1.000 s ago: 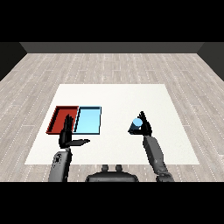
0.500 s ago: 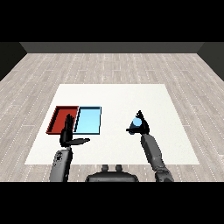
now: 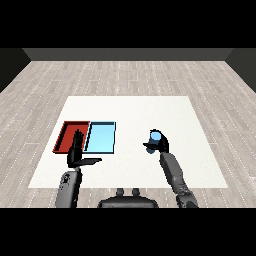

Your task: Pick the blue can and put it in the blue box

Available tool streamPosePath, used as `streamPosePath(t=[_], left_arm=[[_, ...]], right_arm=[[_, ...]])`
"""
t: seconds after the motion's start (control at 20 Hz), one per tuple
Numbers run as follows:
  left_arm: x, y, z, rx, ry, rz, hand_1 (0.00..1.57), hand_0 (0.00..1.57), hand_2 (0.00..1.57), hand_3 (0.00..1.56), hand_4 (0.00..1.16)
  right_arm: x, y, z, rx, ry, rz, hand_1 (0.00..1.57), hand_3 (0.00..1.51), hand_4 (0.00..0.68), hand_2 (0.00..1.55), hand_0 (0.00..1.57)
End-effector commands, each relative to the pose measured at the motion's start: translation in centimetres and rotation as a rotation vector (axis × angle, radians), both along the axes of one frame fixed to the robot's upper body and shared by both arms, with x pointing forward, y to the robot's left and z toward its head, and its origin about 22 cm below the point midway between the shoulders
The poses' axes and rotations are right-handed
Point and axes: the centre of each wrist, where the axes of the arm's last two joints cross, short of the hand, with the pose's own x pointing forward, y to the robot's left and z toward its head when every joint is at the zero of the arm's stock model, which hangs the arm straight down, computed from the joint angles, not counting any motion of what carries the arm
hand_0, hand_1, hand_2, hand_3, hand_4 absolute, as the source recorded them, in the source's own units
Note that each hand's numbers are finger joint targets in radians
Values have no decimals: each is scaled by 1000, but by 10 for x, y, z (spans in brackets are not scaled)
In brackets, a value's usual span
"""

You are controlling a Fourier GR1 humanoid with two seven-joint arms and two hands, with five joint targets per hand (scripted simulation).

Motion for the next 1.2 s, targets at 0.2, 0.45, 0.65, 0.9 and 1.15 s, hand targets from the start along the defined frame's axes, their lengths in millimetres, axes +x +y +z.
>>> streamPosePath(t=[0.2,0.45,0.65,0.9,1.15], left_arm=[[15,-8,-6,7,-19,7,0,0,0,0,0],[-3,-10,-3,30,-5,-6,0,0,0,0,0],[-2,-13,-9,20,25,-19,0,0,0,0,0],[-9,0,-9,23,38,-44,0,0,0,0,0],[-10,-31,0,-18,32,-136,0,0,0,0,0]], right_arm=[[2,-5,3,-69,8,-19,1462,1427,530,1451,1462],[4,9,14,-79,-64,-15,1465,1324,448,1467,1465],[-5,23,21,-142,-156,6,1451,1345,486,1470,1451],[2,24,57,-122,-222,37,1452,1352,516,1475,1452],[10,31,73,-130,-247,56,1451,1377,532,1472,1451]])
